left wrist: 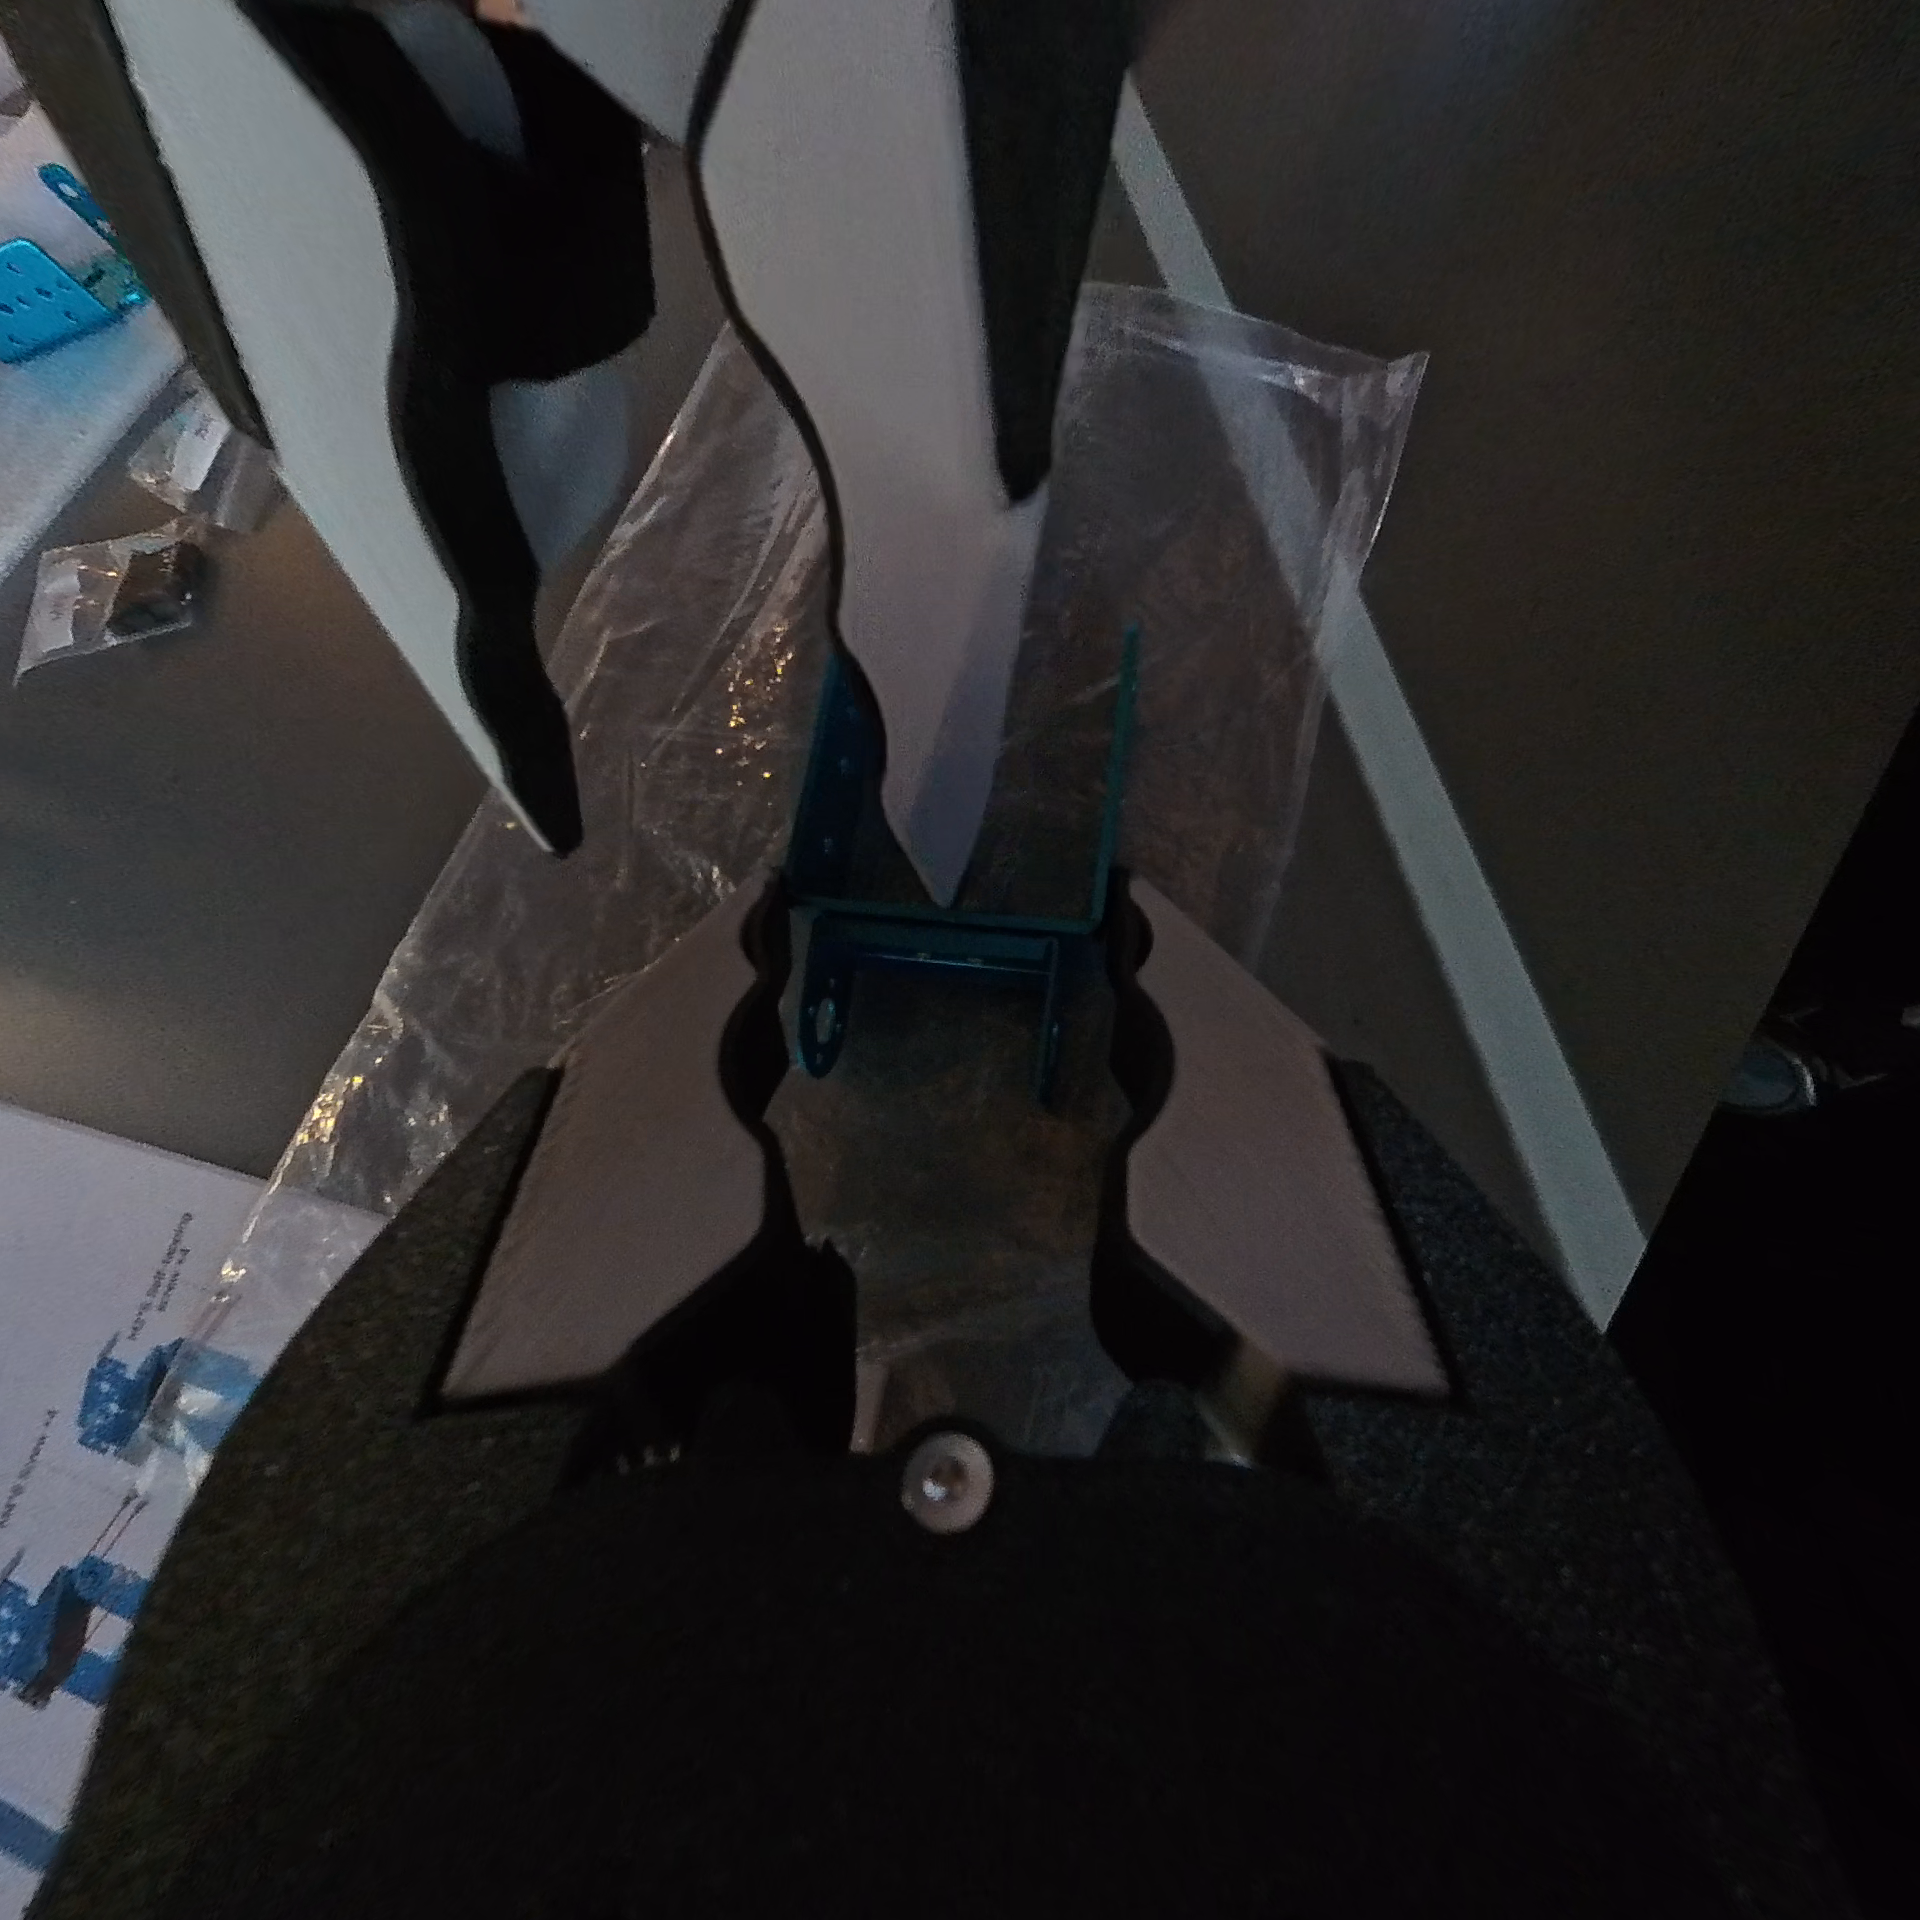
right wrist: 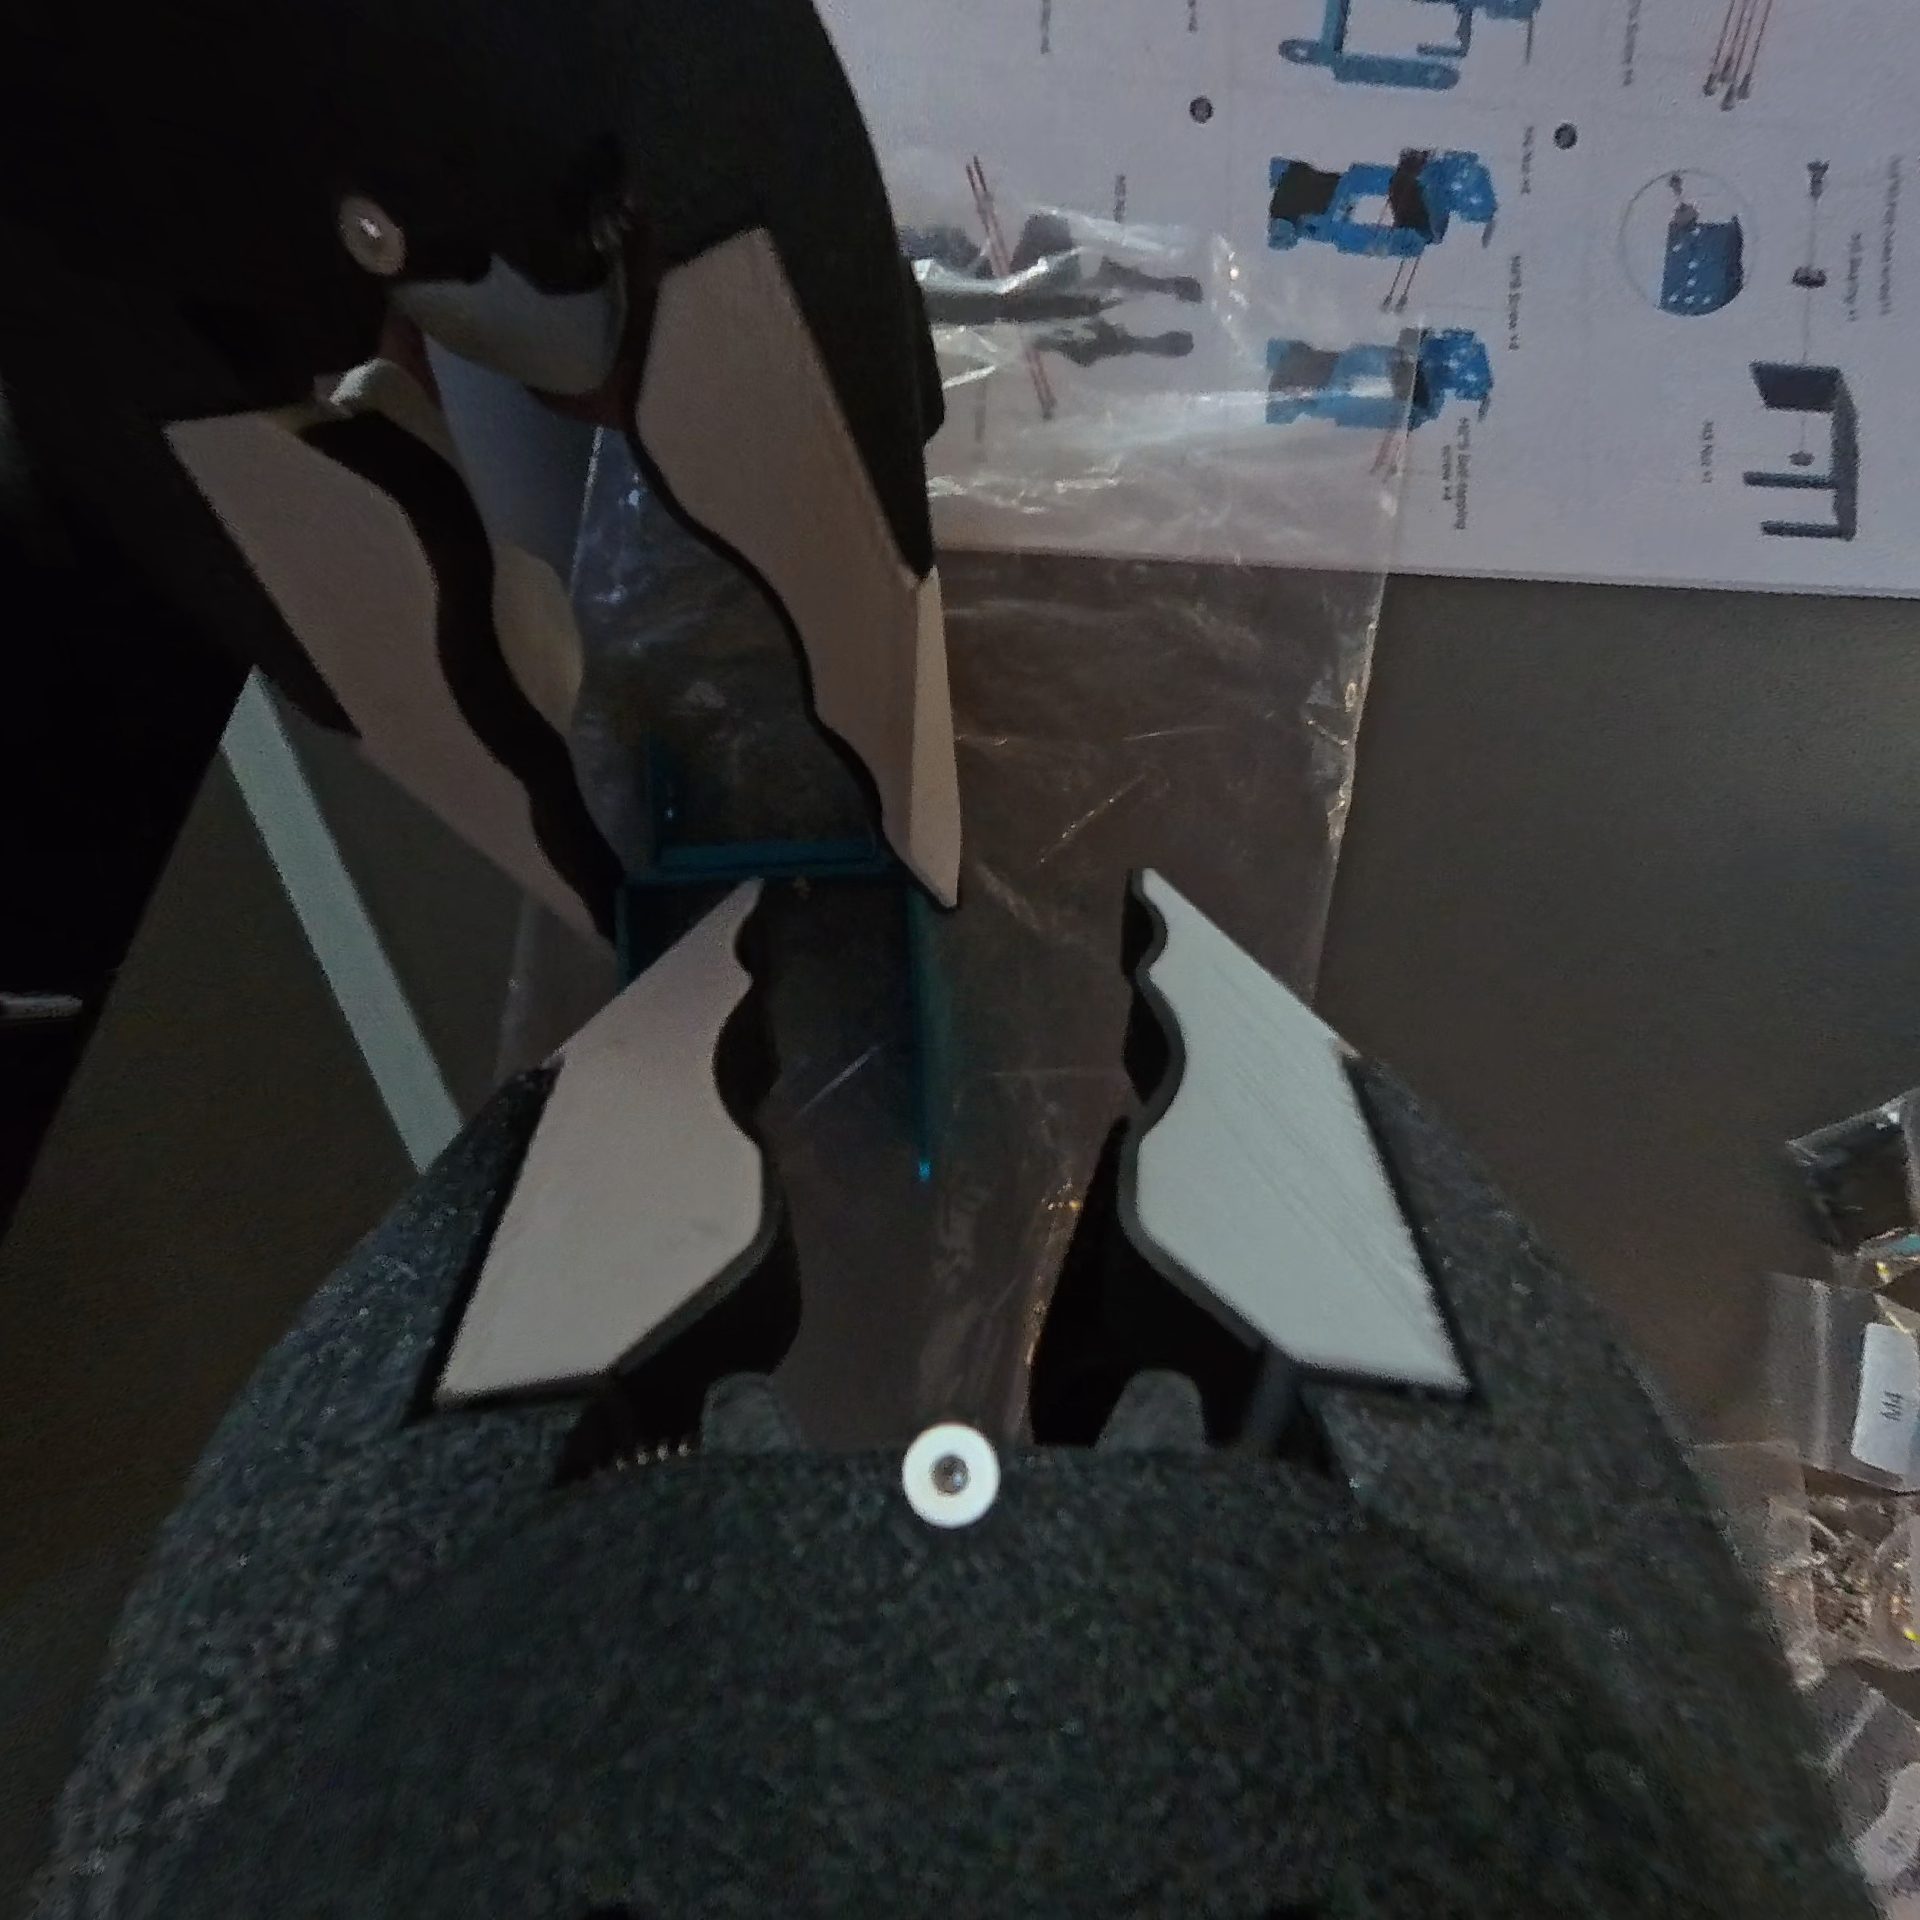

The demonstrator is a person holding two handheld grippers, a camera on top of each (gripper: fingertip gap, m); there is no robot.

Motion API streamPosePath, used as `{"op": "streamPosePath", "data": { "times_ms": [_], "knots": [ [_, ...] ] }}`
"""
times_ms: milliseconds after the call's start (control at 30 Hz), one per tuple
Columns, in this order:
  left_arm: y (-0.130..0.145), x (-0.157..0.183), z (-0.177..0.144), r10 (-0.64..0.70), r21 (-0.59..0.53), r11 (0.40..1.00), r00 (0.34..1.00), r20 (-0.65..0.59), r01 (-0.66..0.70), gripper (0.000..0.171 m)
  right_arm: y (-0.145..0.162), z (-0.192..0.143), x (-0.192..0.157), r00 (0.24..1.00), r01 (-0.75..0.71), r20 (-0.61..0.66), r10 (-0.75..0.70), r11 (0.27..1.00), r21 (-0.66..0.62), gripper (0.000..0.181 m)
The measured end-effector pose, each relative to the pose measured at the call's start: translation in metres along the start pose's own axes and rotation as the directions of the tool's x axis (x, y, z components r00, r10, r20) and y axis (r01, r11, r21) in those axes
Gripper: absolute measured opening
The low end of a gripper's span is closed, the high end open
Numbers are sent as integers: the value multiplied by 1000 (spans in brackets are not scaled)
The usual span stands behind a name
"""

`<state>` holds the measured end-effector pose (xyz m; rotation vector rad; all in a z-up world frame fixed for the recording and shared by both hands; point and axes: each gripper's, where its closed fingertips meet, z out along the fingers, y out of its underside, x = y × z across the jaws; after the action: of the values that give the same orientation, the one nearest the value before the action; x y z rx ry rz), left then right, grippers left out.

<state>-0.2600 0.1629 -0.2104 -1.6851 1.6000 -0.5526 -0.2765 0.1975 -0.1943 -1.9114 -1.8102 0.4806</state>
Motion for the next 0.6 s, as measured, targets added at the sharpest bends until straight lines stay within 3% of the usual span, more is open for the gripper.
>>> {"op": "streamPosePath", "data": {
  "times_ms": [200, 600],
  "knots": [
    [0, 0, 0, 0, 0, 1000, 1000, -1, 0, 62, 5, 10, -6, 999, 51, -15, -52, 997, -52, 73],
    [0, 0, 0, 1, 0, 1000, 1000, 0, -1, 62, 5, 8, -2, 999, 28, -16, -29, 999, -36, 77]
  ]
}}
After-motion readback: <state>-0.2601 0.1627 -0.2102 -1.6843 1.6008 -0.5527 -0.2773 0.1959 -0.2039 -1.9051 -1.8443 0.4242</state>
